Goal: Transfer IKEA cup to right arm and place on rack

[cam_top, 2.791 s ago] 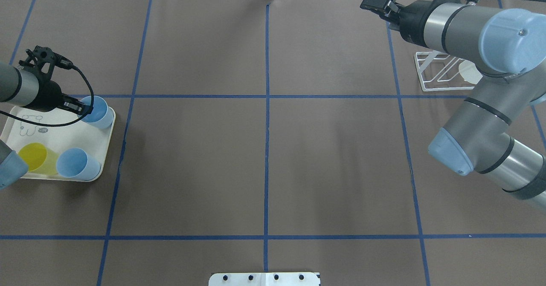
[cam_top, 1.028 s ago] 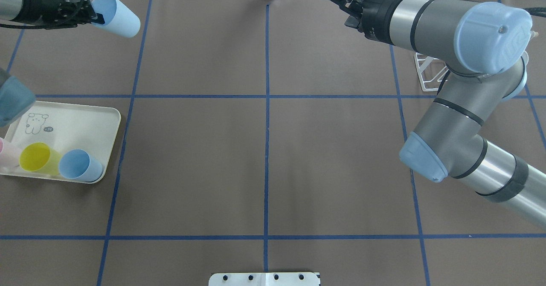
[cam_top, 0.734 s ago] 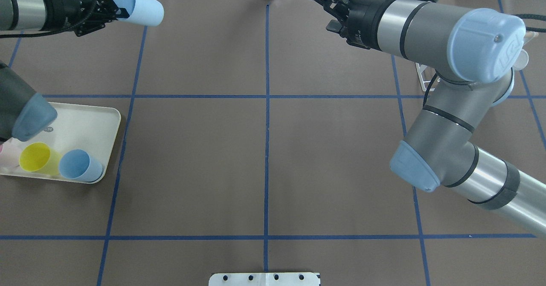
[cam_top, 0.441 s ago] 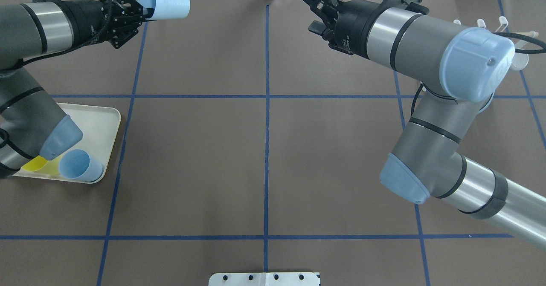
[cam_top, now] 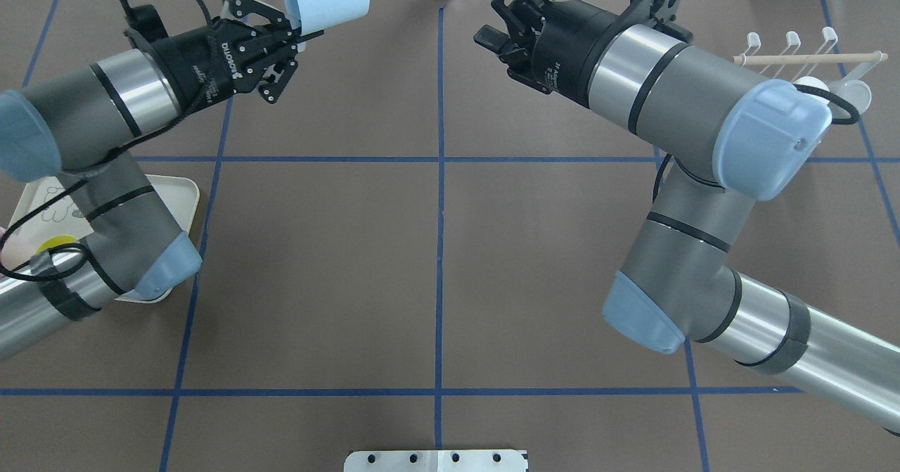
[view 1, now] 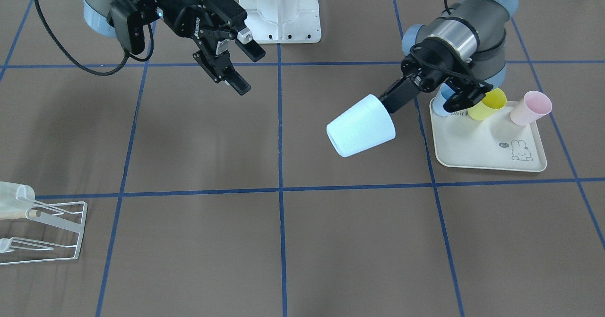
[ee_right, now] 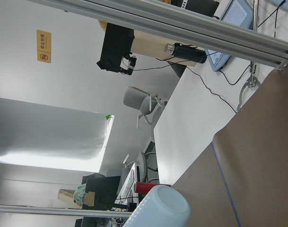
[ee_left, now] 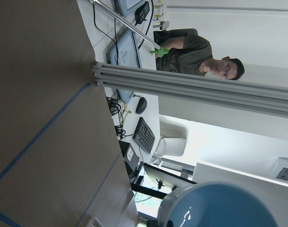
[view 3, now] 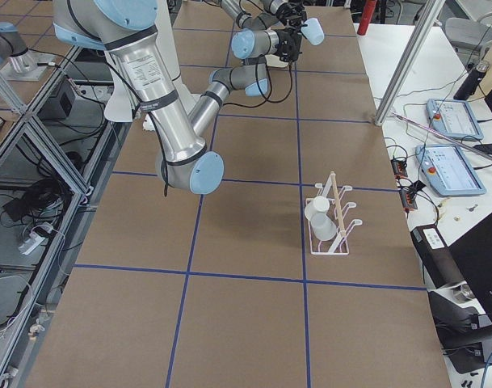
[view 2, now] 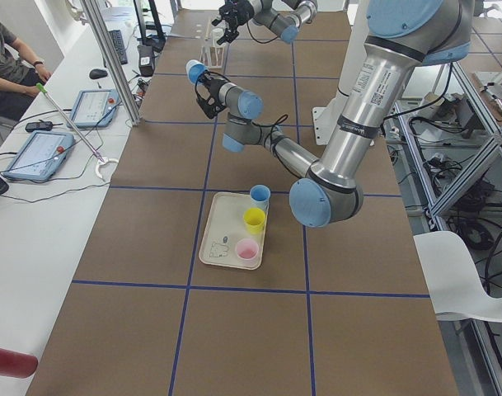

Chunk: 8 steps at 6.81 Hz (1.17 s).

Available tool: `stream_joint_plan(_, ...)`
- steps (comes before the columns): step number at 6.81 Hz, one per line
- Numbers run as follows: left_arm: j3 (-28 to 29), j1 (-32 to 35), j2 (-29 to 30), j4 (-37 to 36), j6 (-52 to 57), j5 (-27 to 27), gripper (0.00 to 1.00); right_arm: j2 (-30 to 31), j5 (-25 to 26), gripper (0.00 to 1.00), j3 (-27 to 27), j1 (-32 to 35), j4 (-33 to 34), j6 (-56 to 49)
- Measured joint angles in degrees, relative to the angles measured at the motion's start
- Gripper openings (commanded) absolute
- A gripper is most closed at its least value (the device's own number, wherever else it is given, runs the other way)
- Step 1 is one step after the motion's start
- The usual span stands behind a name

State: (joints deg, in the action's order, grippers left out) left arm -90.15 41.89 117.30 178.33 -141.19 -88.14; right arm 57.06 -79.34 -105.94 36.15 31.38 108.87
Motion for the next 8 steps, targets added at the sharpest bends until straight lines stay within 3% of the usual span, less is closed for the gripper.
stream_joint_plan(3, 1.7, -3.0, 2.9, 10.2, -13.9, 7.5, 0.0, -2.2, 2.3, 1.0, 1.1, -1.3, -1.0, 0.4)
stream_joint_plan(8, 3.6, -8.5, 6.1, 11.2, -15.9, 11.9, 0.0, -2.3, 2.9, 1.0, 1.5, -1.8, -1.0, 0.4)
